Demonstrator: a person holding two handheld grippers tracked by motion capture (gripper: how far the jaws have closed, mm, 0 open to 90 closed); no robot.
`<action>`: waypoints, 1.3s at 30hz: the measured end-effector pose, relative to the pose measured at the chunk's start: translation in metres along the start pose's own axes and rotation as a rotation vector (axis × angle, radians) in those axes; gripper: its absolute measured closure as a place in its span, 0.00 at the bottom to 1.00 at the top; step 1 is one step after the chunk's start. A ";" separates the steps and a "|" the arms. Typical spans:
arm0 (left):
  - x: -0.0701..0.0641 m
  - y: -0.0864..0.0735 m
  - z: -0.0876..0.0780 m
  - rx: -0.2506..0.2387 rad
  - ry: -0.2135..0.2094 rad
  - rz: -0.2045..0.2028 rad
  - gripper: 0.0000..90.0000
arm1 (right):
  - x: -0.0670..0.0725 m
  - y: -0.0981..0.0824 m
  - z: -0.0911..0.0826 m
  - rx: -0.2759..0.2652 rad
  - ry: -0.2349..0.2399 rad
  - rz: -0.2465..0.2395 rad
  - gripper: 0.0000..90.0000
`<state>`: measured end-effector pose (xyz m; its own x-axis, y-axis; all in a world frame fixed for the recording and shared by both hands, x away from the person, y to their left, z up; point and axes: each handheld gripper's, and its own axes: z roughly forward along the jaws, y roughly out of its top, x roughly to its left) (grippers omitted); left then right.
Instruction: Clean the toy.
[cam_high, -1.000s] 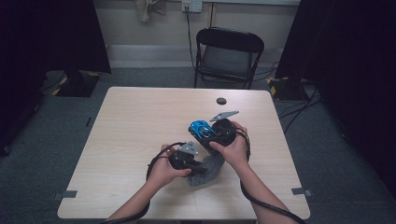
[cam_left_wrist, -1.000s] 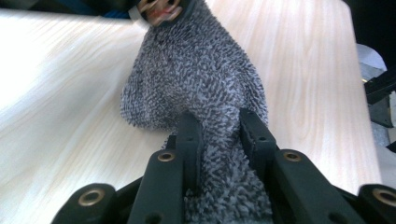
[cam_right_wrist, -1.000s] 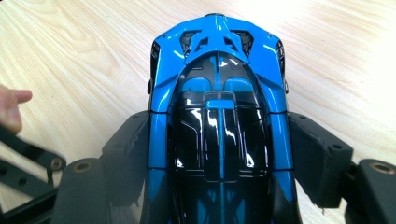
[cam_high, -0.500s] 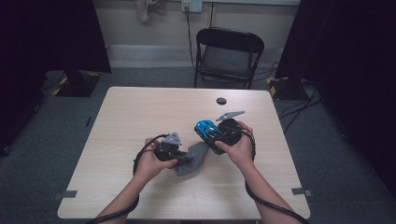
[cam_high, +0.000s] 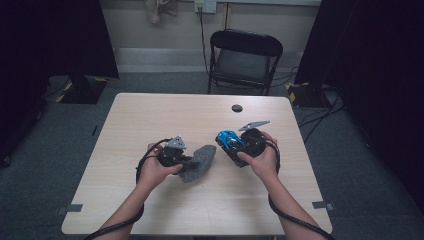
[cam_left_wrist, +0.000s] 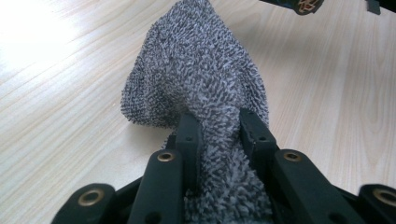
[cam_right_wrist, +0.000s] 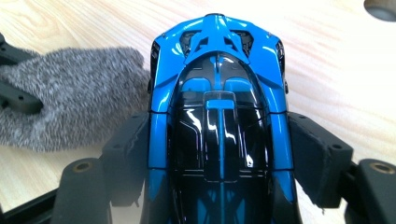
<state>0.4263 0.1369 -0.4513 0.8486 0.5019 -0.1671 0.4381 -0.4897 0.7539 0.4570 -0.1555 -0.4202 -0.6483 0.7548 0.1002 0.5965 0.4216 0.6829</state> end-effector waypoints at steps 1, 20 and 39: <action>0.001 0.000 0.000 0.005 0.002 -0.003 0.81 | -0.001 -0.001 0.000 0.000 -0.003 -0.001 0.32; 0.023 -0.008 -0.015 0.013 0.062 -0.038 0.81 | -0.030 -0.025 -0.006 0.034 -0.051 0.049 0.32; 0.049 -0.018 -0.030 0.018 0.127 -0.076 0.81 | -0.061 -0.043 -0.003 0.070 -0.117 0.084 0.32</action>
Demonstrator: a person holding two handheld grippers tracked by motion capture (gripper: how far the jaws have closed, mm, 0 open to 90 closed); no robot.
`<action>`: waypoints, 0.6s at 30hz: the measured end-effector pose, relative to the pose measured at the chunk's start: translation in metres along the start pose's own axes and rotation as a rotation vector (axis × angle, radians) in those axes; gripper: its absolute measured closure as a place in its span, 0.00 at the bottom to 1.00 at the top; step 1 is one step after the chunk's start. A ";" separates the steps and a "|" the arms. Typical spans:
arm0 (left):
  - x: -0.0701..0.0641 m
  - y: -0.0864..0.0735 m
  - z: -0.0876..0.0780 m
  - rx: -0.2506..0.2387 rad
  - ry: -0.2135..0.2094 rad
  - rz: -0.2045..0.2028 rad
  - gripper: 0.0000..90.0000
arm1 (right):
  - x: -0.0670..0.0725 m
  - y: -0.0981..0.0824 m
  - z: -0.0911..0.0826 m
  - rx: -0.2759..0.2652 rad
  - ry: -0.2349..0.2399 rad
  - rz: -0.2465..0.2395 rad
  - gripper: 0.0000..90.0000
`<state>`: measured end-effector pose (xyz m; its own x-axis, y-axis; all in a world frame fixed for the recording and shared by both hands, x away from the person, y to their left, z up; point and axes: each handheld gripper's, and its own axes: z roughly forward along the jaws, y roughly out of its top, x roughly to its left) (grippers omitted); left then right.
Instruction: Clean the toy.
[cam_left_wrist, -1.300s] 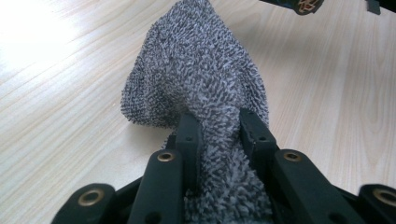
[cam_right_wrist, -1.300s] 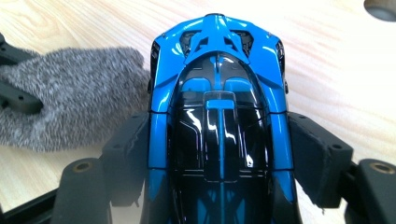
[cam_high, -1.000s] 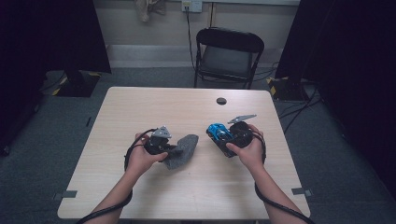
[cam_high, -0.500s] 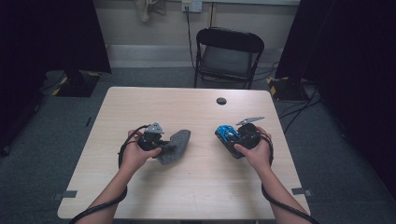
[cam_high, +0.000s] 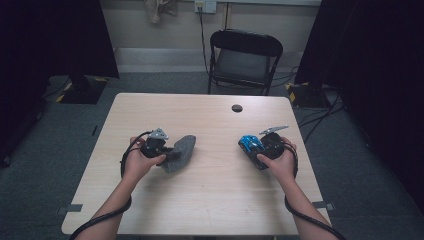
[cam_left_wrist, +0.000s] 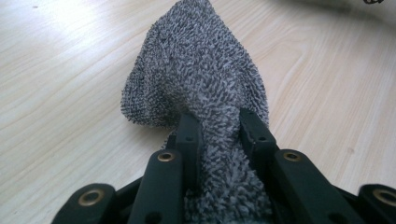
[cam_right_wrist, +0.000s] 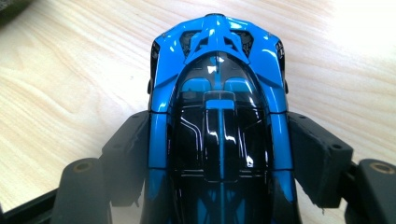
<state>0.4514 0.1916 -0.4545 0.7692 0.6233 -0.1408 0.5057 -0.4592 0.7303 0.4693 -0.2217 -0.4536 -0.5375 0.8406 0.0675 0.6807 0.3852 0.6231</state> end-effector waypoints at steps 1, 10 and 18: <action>0.002 -0.001 -0.001 0.000 0.004 -0.001 0.81 | -0.002 0.000 0.000 0.002 -0.003 0.004 0.32; 0.019 -0.007 -0.008 -0.015 0.027 -0.034 0.81 | -0.014 -0.001 0.004 0.020 -0.027 0.020 0.32; 0.032 -0.015 -0.012 -0.015 0.038 -0.068 0.81 | -0.025 -0.003 0.009 0.028 -0.041 0.046 0.32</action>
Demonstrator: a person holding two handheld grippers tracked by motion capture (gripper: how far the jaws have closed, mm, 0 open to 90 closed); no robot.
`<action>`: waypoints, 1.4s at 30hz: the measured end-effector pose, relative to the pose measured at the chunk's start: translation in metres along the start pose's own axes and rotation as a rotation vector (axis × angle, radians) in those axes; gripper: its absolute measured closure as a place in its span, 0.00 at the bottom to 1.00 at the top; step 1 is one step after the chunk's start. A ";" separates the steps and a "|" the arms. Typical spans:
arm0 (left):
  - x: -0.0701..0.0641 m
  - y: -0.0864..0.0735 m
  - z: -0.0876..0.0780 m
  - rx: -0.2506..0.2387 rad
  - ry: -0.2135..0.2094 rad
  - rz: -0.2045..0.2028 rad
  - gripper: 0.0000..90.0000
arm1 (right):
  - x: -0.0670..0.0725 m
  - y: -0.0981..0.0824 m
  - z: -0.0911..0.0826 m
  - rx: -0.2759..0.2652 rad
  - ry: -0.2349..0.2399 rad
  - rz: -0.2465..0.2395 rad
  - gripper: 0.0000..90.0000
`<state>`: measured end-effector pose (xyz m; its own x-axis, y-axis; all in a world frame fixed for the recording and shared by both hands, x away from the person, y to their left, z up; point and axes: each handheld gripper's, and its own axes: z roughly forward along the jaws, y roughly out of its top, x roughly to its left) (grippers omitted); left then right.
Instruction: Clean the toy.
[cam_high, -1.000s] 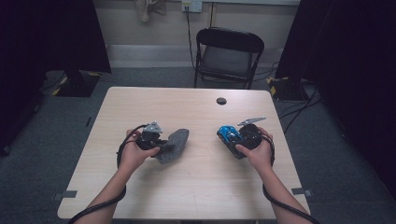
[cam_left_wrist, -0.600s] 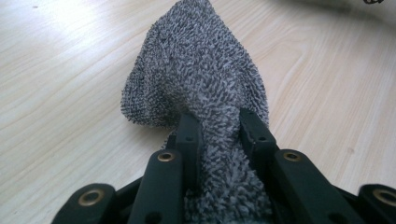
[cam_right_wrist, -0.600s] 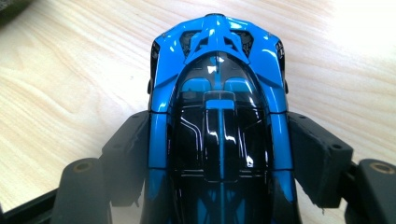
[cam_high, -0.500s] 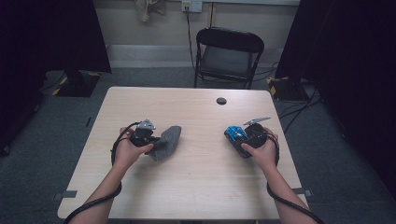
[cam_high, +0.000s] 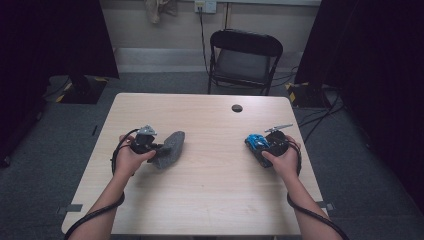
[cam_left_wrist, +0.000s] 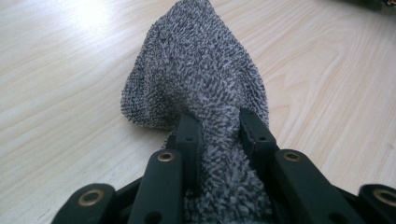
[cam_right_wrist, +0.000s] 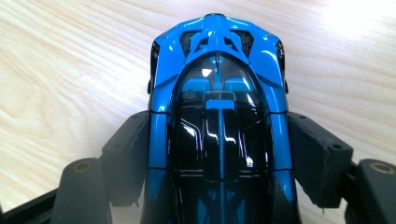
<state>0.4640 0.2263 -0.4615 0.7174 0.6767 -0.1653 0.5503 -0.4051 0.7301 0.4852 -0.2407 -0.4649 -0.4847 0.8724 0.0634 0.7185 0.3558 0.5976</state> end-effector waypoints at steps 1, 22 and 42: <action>0.001 -0.001 0.000 0.002 -0.003 -0.006 0.81 | -0.001 0.000 0.001 0.004 0.001 -0.002 0.32; 0.028 -0.010 -0.006 -0.001 0.036 -0.047 0.80 | -0.020 0.001 0.014 0.007 0.003 0.048 0.32; 0.036 -0.014 -0.004 -0.011 0.058 -0.055 0.79 | -0.018 0.002 0.018 0.004 -0.013 0.028 0.31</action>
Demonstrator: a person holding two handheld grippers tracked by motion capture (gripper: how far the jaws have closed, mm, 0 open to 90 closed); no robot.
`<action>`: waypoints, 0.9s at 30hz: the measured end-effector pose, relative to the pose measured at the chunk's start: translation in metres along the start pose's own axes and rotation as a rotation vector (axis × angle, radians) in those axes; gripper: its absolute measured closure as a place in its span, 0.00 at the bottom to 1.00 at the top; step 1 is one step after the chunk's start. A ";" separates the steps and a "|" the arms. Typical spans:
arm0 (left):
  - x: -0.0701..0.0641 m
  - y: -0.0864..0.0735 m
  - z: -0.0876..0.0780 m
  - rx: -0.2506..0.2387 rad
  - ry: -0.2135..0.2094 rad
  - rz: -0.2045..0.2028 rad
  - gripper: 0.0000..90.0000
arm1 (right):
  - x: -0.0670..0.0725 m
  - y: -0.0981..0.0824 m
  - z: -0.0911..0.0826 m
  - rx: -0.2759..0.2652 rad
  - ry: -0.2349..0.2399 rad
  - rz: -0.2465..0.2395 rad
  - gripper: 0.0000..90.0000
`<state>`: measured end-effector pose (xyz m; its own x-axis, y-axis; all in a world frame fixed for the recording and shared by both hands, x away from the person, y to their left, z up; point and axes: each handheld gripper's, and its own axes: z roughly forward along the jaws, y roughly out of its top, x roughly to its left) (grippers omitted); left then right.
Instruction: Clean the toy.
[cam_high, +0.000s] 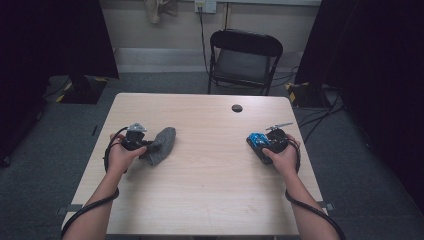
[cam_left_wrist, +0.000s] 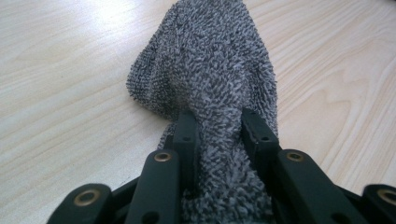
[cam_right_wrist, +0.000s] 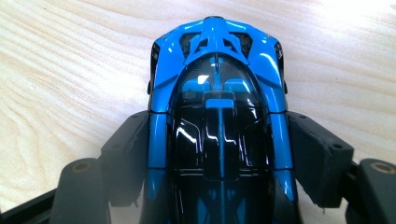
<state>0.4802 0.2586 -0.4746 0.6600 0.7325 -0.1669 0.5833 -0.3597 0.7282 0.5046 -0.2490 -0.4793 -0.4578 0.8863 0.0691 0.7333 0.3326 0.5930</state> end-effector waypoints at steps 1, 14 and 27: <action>0.000 0.000 0.000 0.000 -0.001 0.002 0.78 | 0.000 0.000 0.000 0.000 0.000 -0.001 0.31; -0.002 -0.002 0.001 -0.005 0.005 -0.001 0.77 | 0.001 0.000 0.001 -0.001 -0.006 -0.018 0.31; -0.005 -0.002 0.006 0.001 0.043 0.029 0.49 | -0.002 -0.004 0.003 -0.024 0.009 -0.009 0.28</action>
<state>0.4788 0.2526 -0.4789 0.6558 0.7458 -0.1173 0.5647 -0.3815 0.7318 0.5039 -0.2513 -0.4844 -0.4694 0.8801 0.0709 0.7166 0.3328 0.6129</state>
